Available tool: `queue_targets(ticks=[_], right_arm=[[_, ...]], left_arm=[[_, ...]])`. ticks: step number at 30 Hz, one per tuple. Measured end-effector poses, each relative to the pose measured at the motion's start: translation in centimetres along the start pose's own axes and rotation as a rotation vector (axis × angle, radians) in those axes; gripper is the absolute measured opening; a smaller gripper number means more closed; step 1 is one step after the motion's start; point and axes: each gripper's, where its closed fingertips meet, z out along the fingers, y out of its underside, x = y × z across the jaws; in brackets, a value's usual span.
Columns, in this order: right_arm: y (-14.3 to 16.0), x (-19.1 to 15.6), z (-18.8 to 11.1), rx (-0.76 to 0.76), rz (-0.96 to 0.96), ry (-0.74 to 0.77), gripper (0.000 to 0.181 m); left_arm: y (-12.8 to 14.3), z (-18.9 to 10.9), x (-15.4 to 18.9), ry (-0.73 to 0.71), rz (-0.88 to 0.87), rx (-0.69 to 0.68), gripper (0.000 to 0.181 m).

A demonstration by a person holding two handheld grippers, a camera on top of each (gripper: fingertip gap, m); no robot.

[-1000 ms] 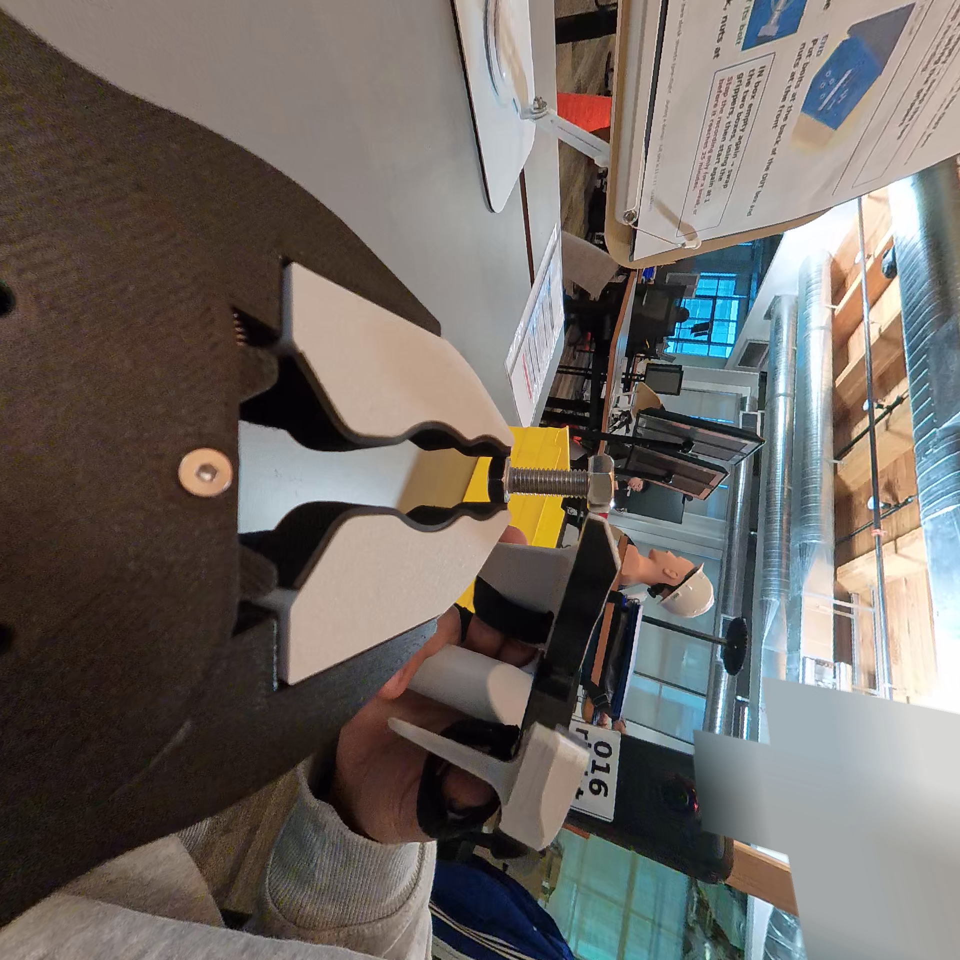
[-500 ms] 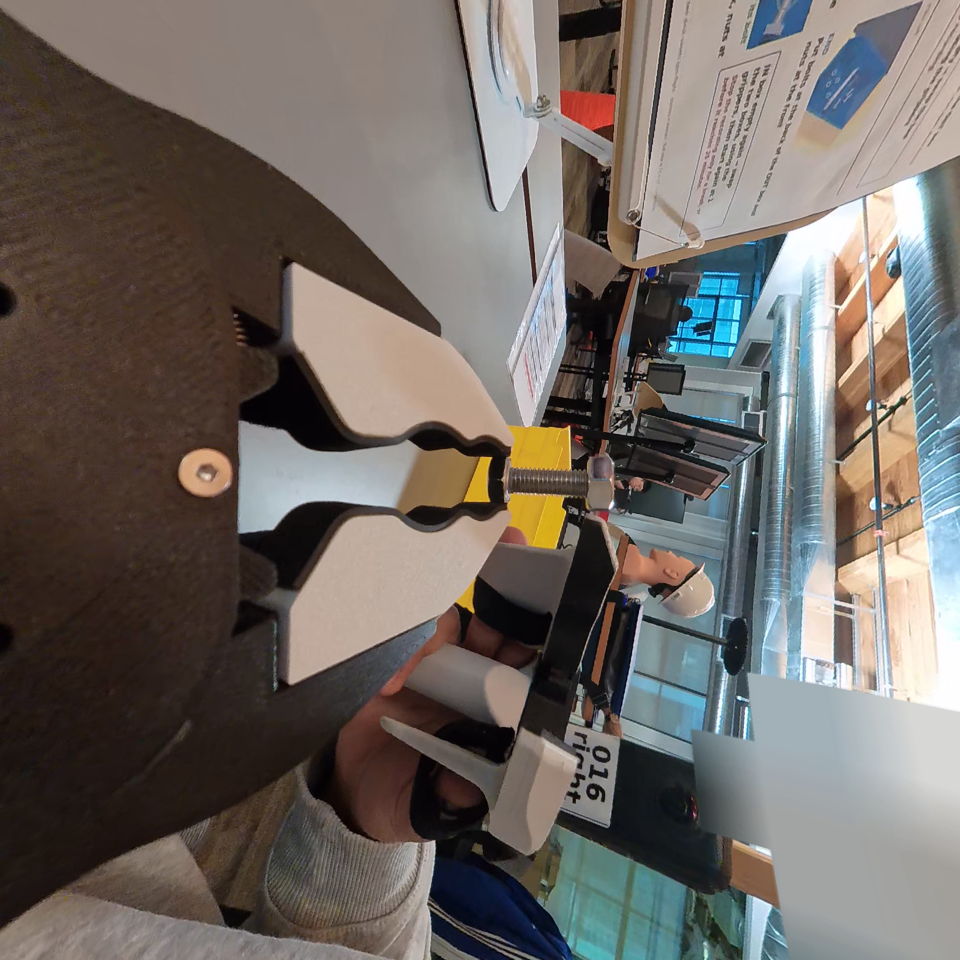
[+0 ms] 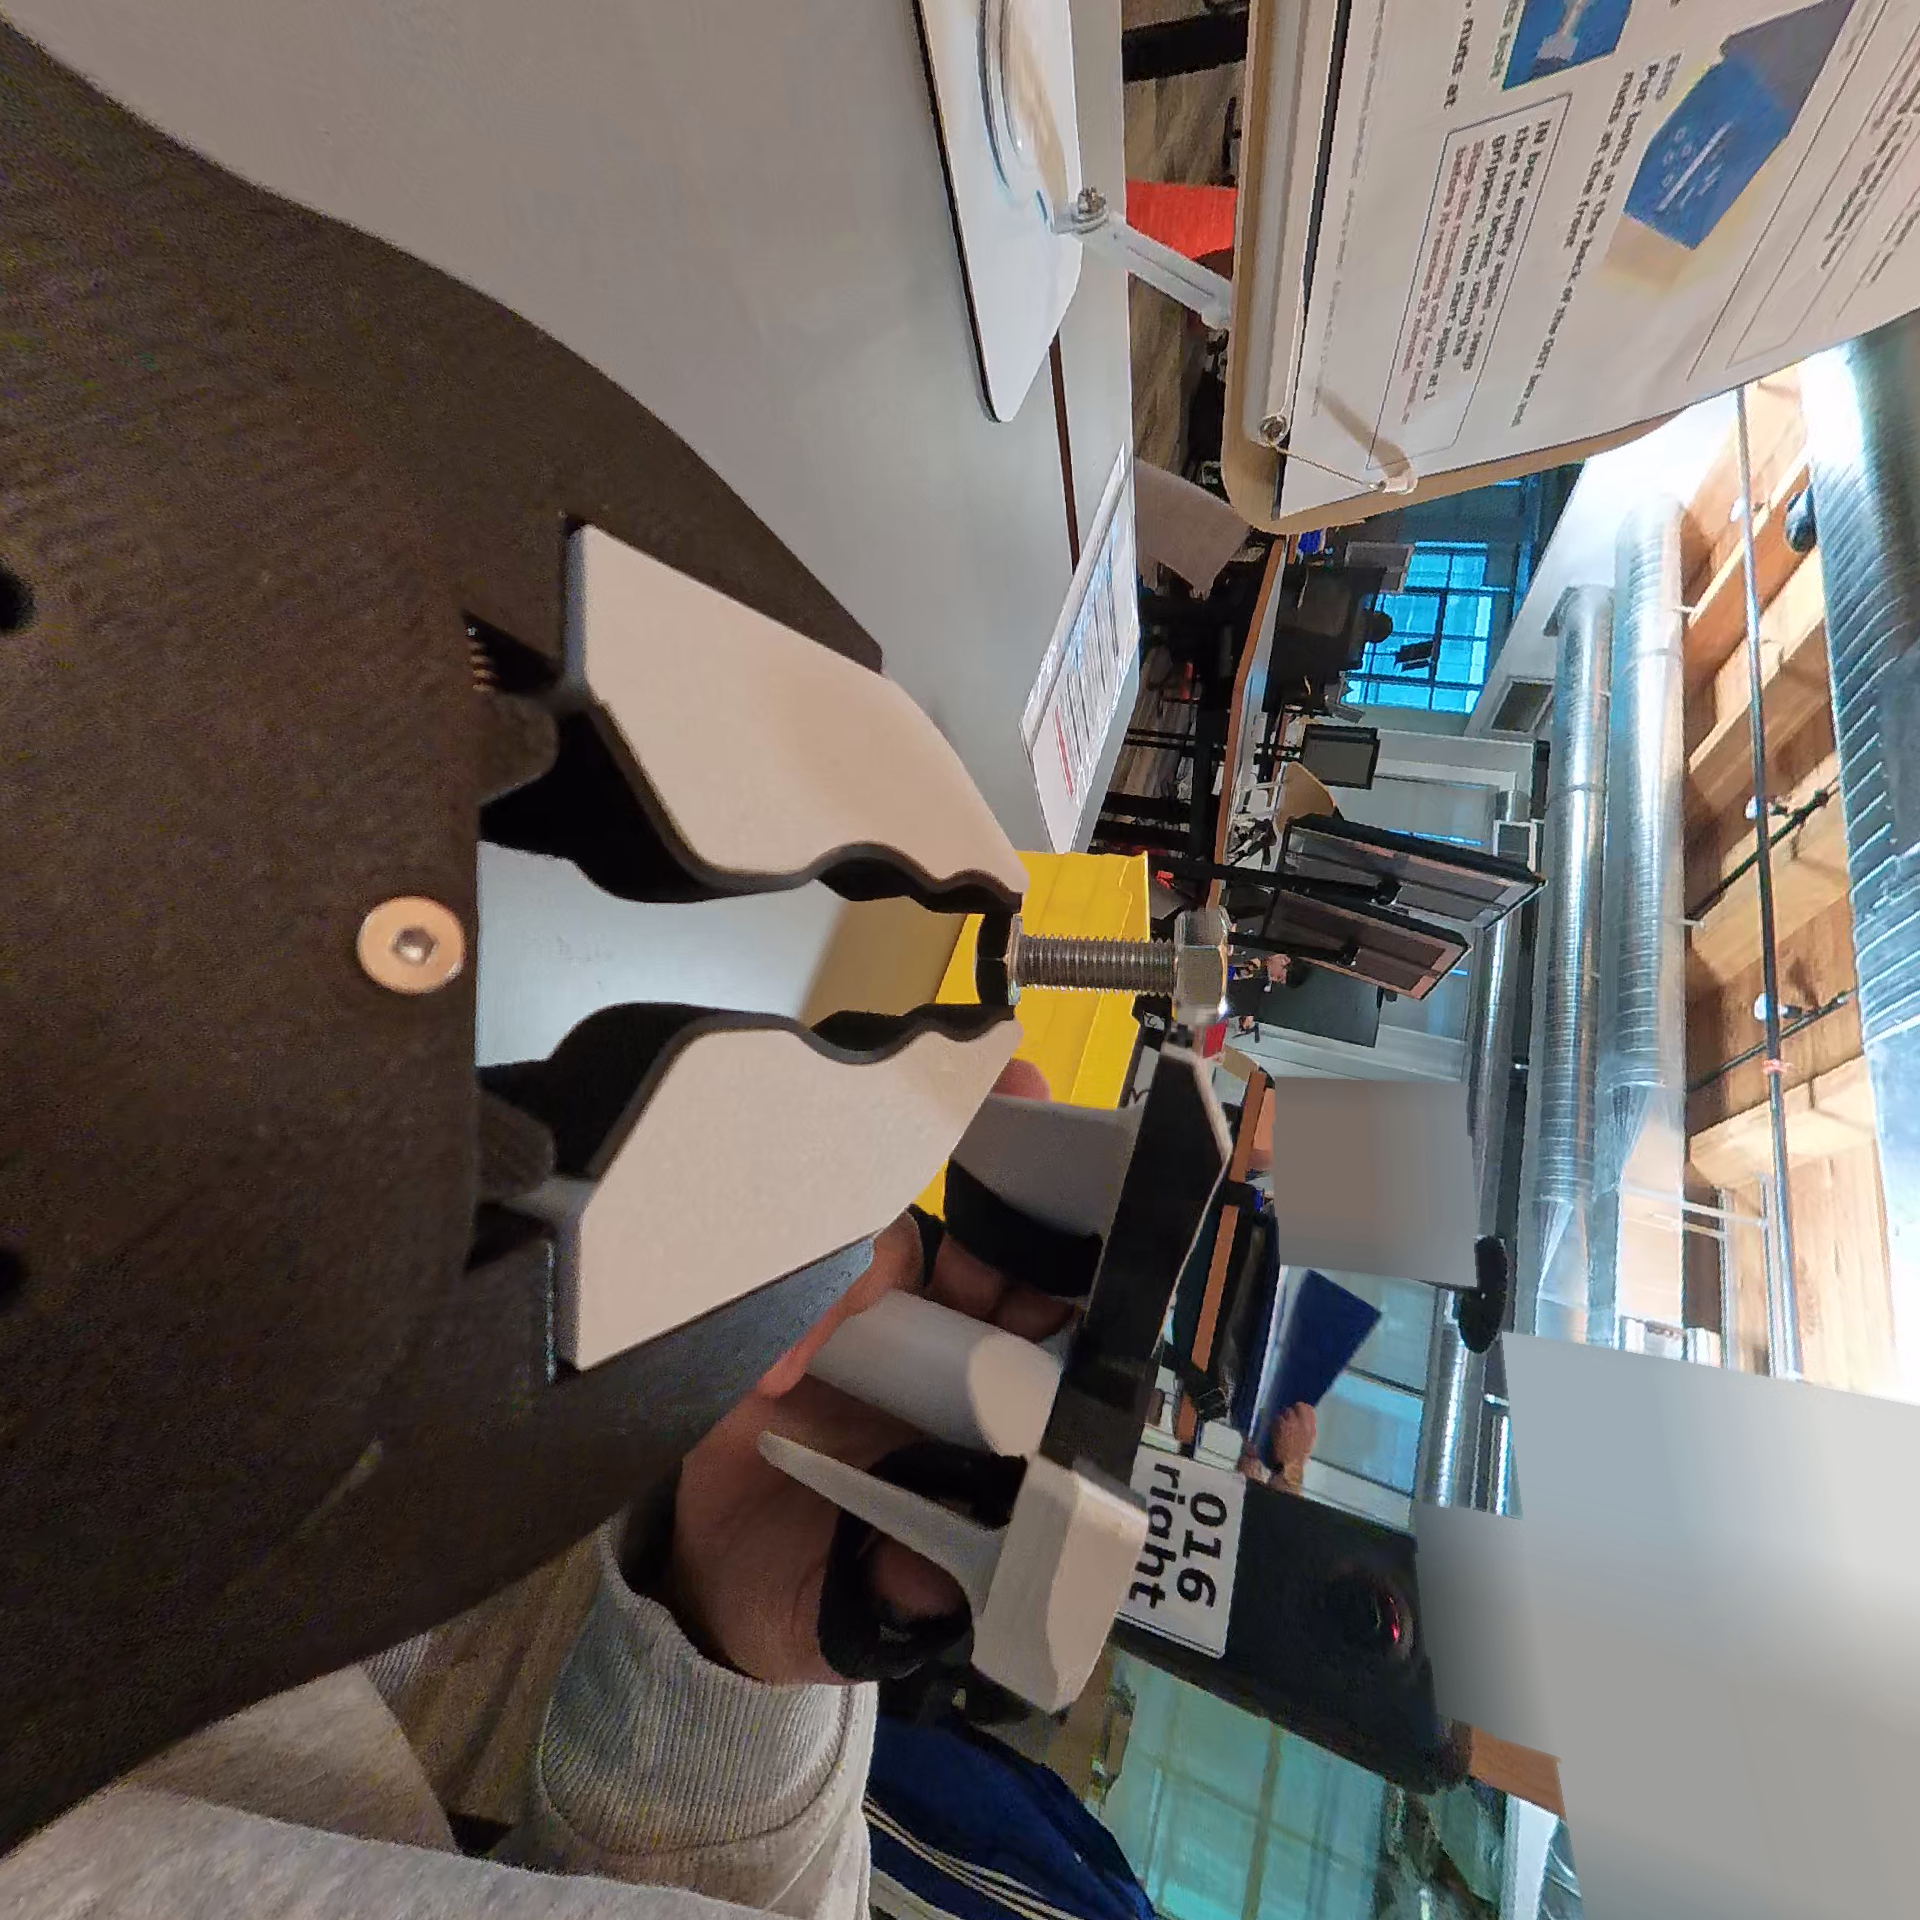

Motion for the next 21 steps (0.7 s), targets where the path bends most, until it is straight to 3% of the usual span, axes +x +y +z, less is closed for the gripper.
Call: queue_targets(ticks=[10, 21], right_arm=[[0.1, 1.6, -0.2, 0.011, 0.039, 0.073, 0.076], [-0.2, 1.1, -0.2, 0.021, 0.029, 0.048, 0.065]], left_arm=[[0.2, 0.1, 0.4, 0.02, 0.007, -0.009, 0.017], [0.1, 0.0, 0.1, 0.008, -0.001, -0.005, 0.017]])
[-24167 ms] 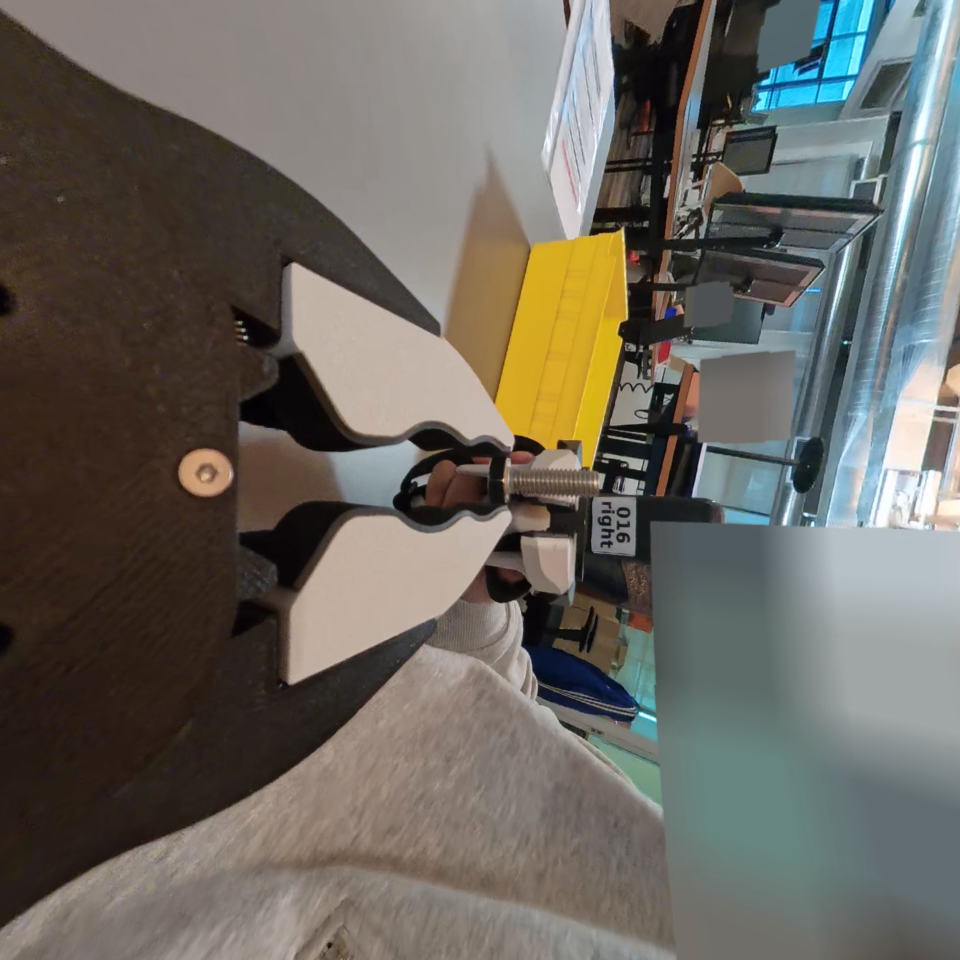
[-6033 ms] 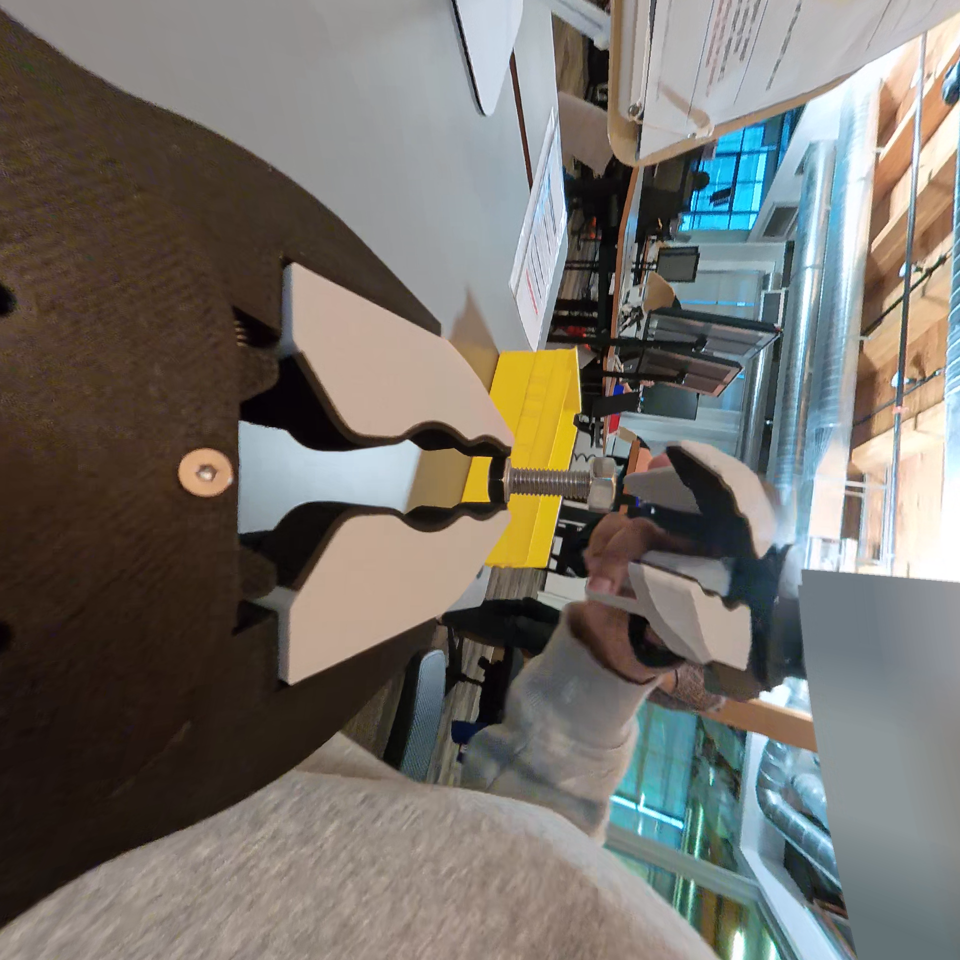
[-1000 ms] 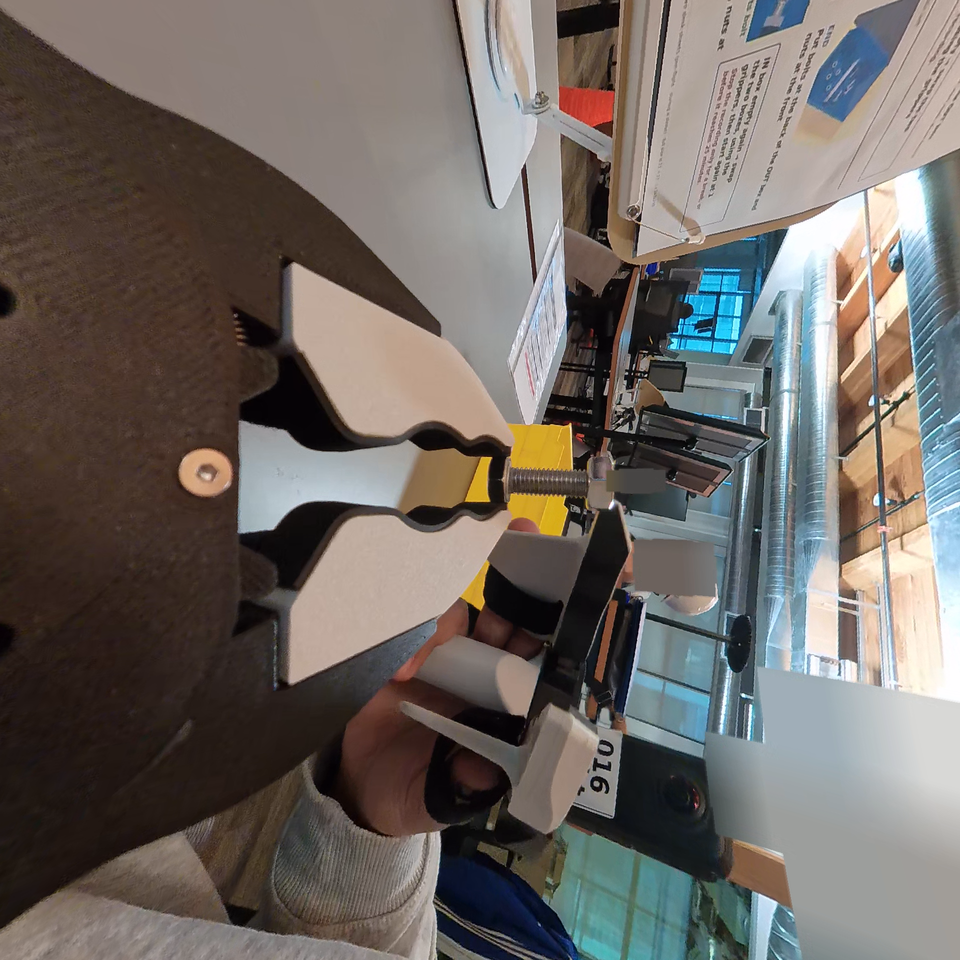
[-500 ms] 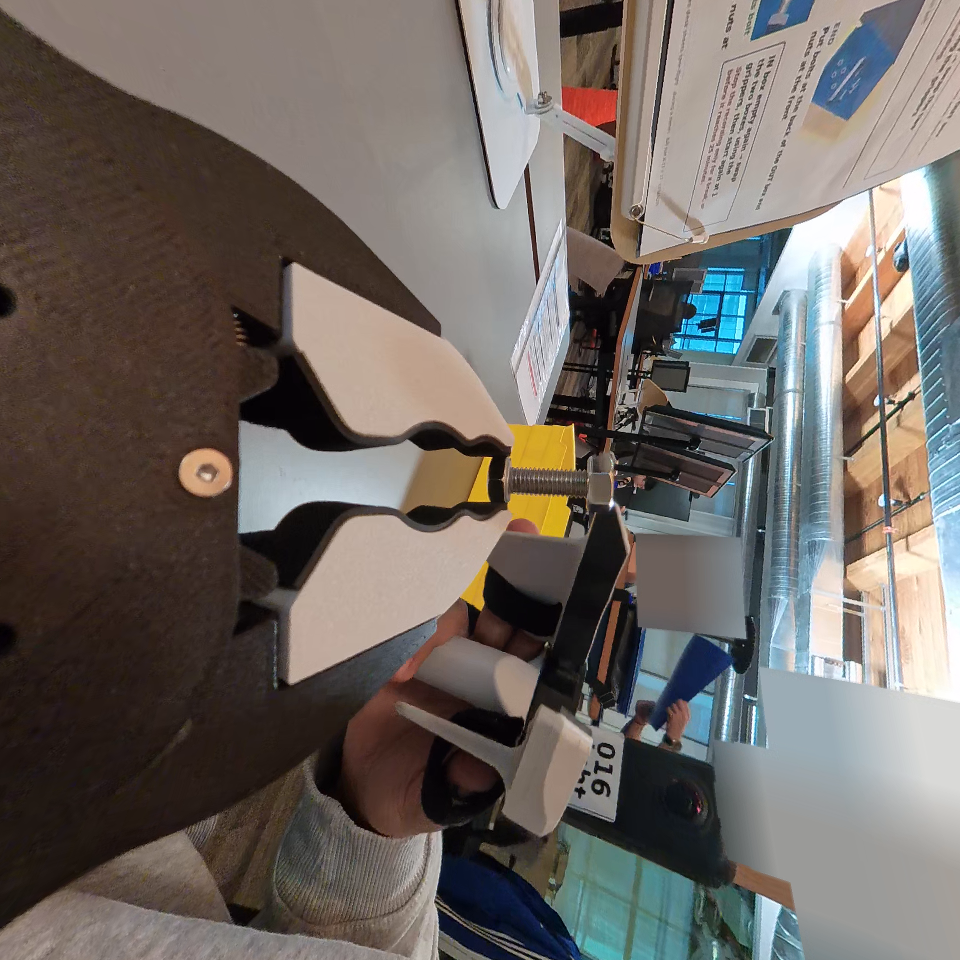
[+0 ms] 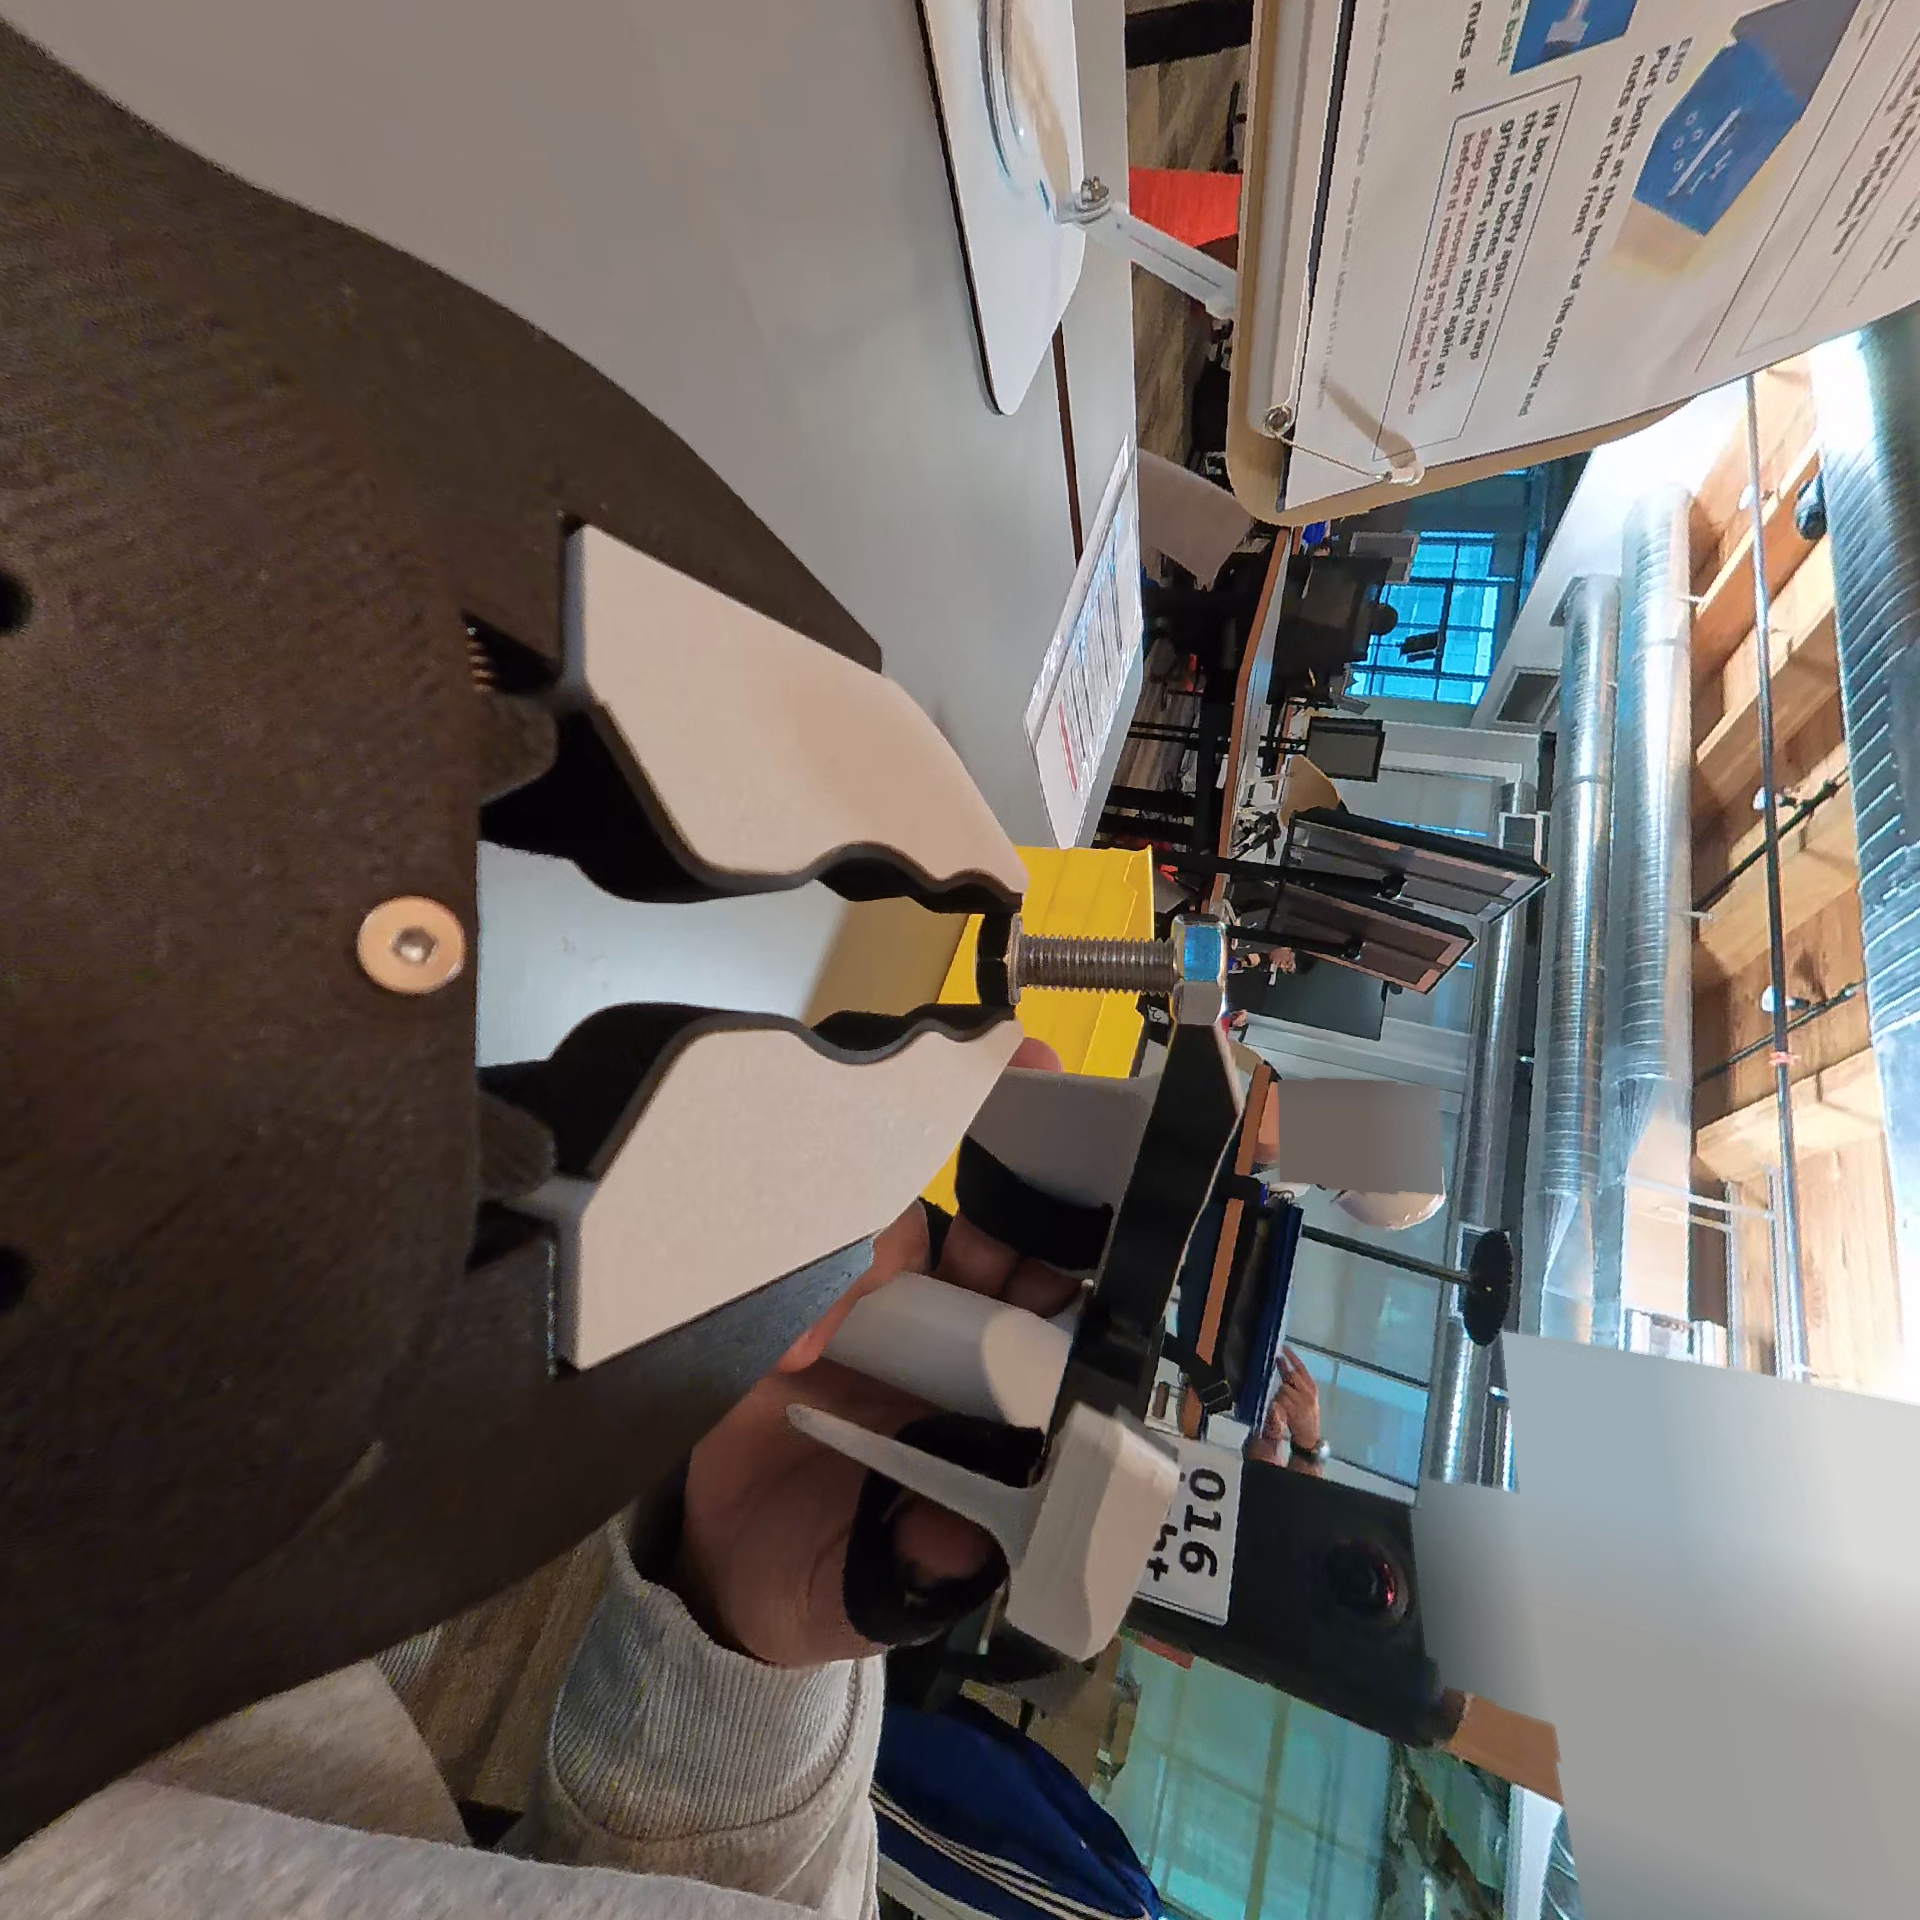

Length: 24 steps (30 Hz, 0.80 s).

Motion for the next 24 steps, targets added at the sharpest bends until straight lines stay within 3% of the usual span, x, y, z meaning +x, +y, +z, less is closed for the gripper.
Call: queue_targets(ticks=[5, 13, 21, 24], right_arm=[[0.2, 0.4, 0.1, 0.001, 0.023, 0.01, 0.073], [-0.1, -0.6, 0.1, 0.002, -0.023, -0.022, 0.061], [0.3, -0.1, 0.2, 0.0, 0.012, -0.005, 0.074], [0.3, -0.9, 0.3, -0.009, -0.009, -0.042, 0.064]], left_arm=[[0.2, 0.1, 0.3, 0.011, 0.011, -0.01, 0.017], [0.1, 0.0, -0.2, -0.007, -0.001, -0.009, 0.017], [0.3, 0.1, 0.0, -0.002, 0.003, -0.015, 0.017], [0.2, 0.1, -0.2, -0.01, -0.005, -0.014, 0.017]])
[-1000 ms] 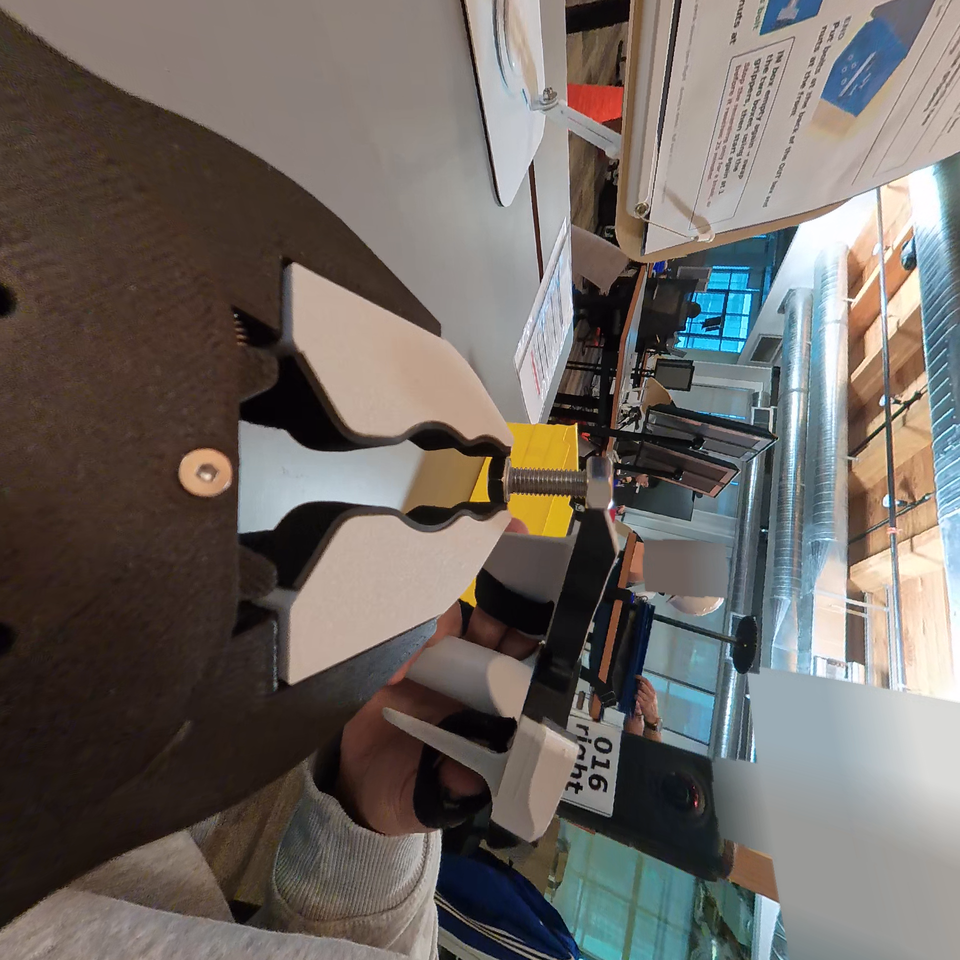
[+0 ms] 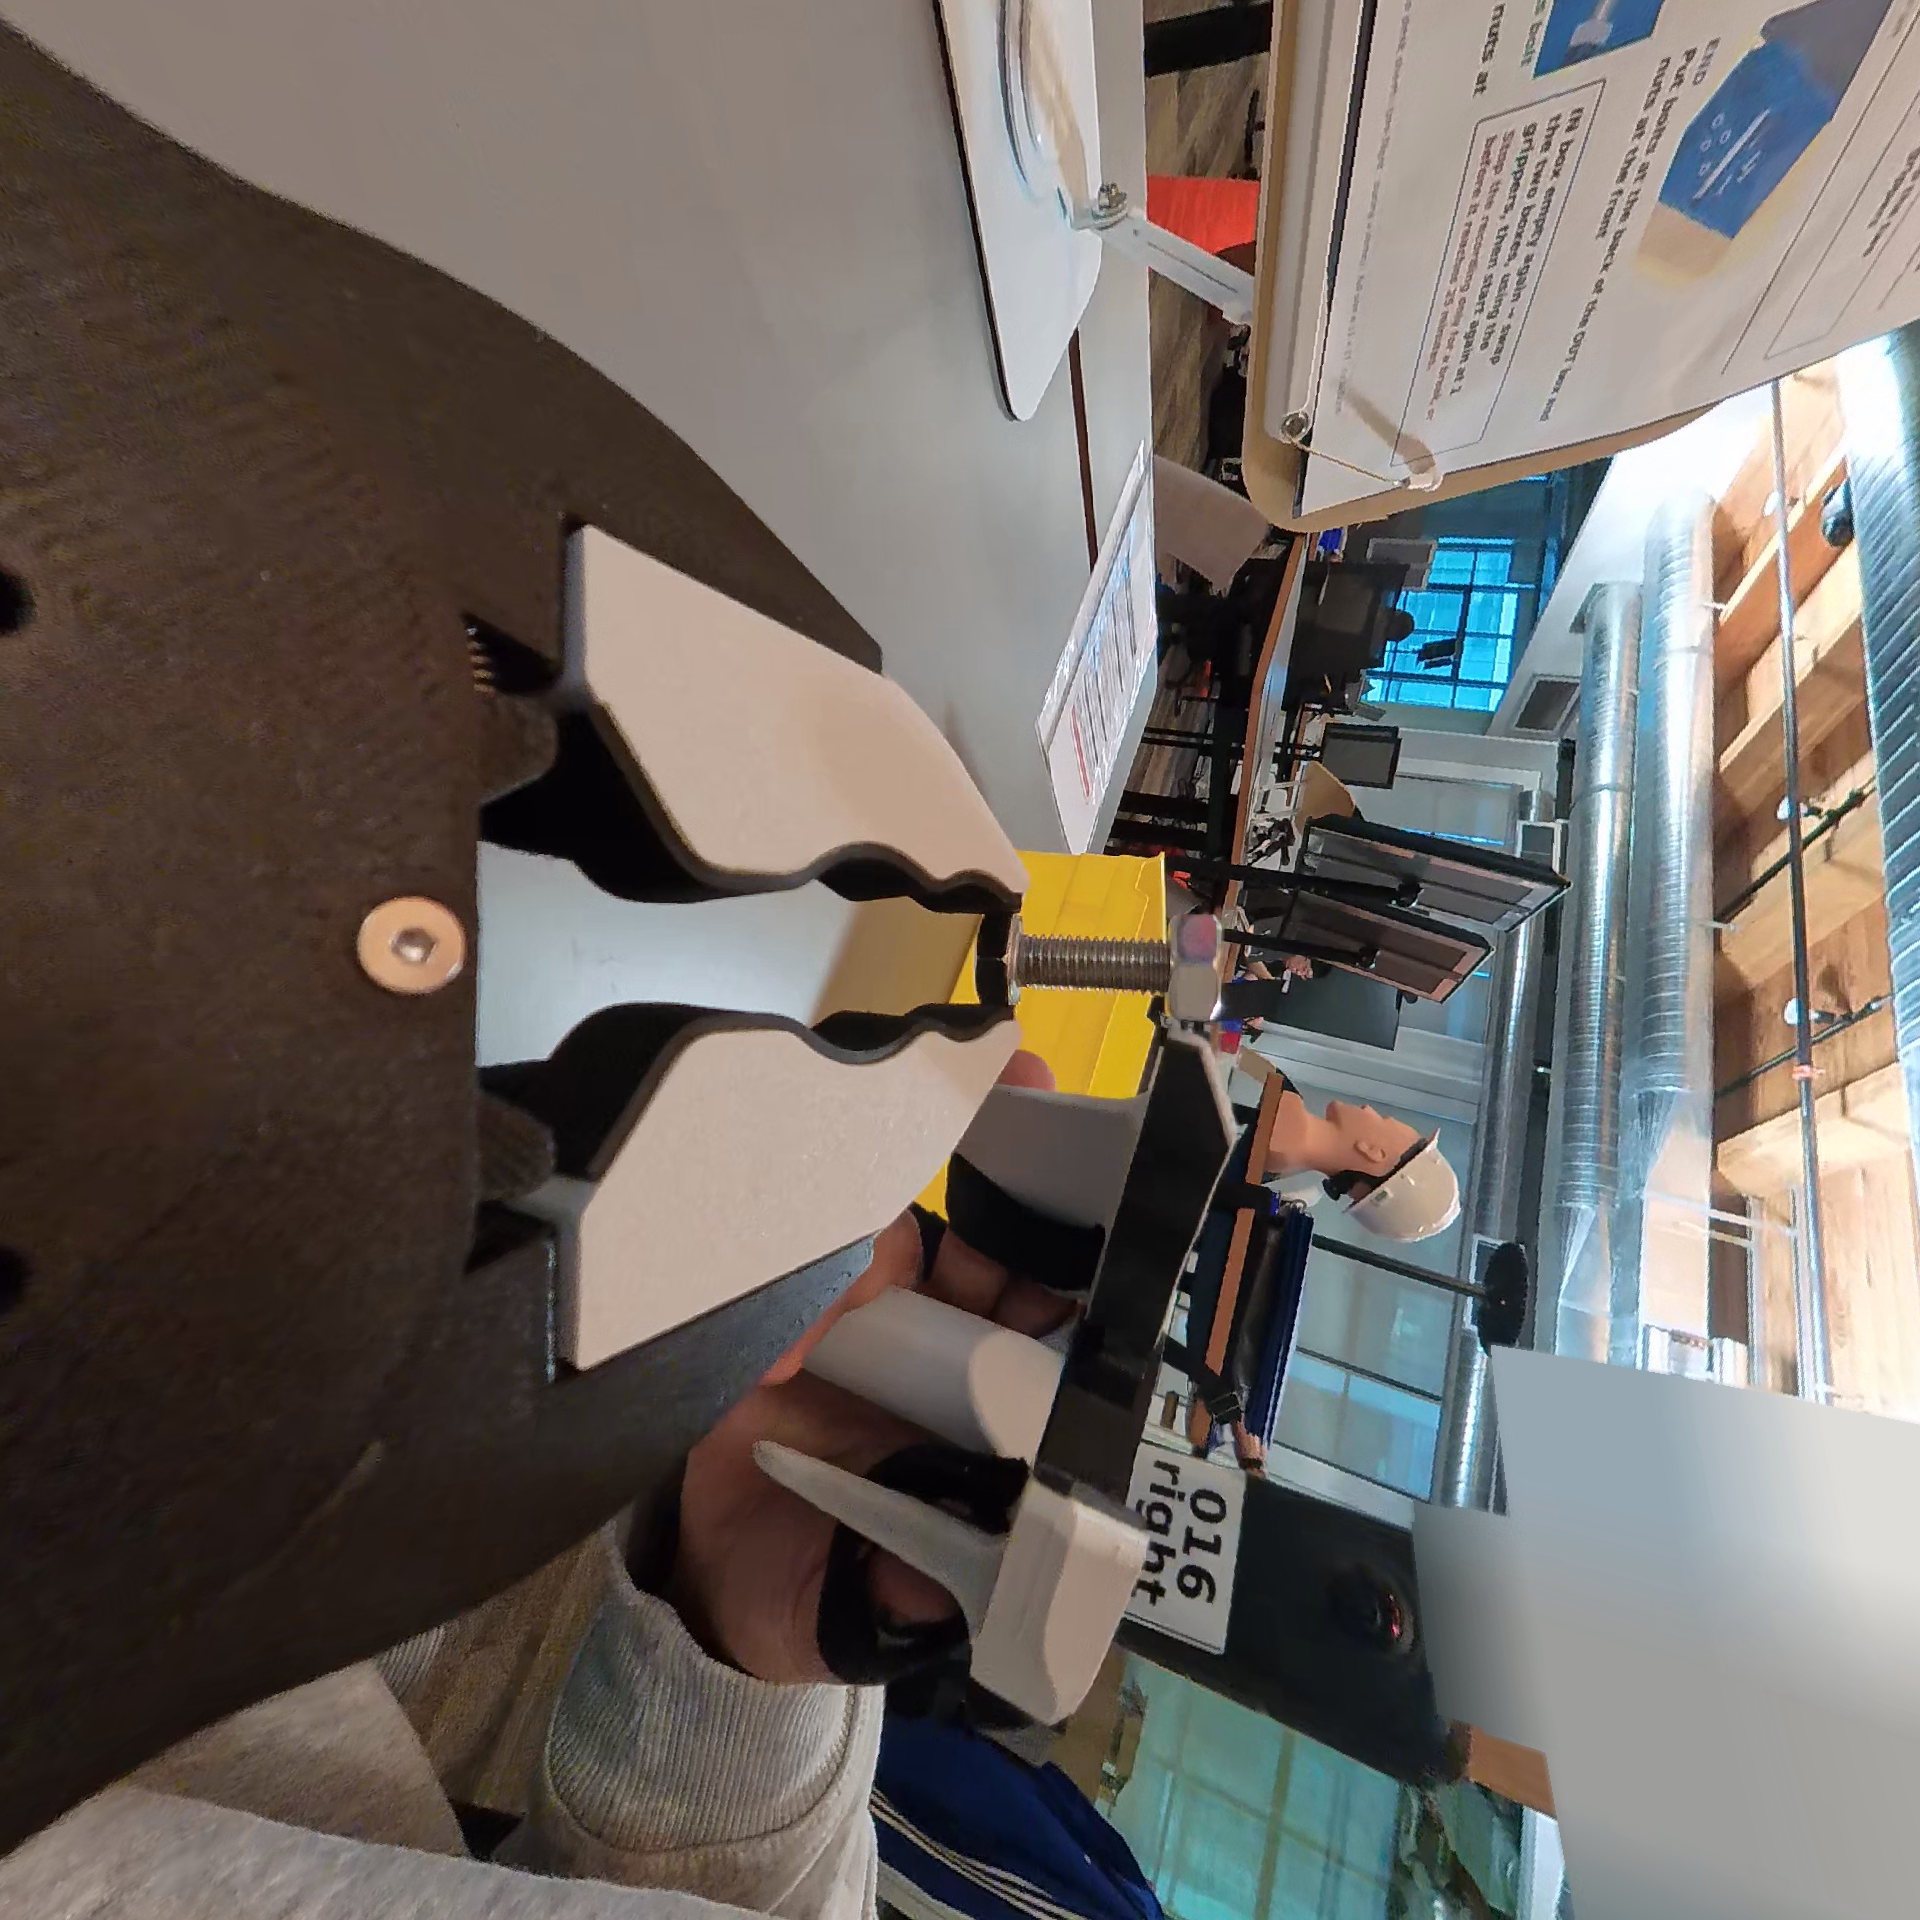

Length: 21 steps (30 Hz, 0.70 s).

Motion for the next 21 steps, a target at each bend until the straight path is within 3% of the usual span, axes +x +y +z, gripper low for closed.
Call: queue_targets(ticks=[10, 13, 16, 21], right_arm=[[0.1, 1.2, -0.1, 0.002, 0.018, 0.06, 0.078], [0.2, 0.6, 0.1, -0.002, 0.006, 0.039, 0.077], [0.1, -0.2, 0.0, -0.01, -0.015, -0.005, 0.062], [-0.5, 0.8, -0.3, 0.017, -0.025, 0.052, 0.067]], left_arm=[[0.0, 0.1, 0.3, 0.013, 0.003, 0.0, 0.017], [0.0, 0.1, 0.2, 0.008, 0.002, 0.0, 0.017], [0.0, 0.0, -0.1, -0.001, -0.006, 0.0, 0.017], [0.0, 0.0, 0.1, 0.002, -0.001, 0.0, 0.017]])
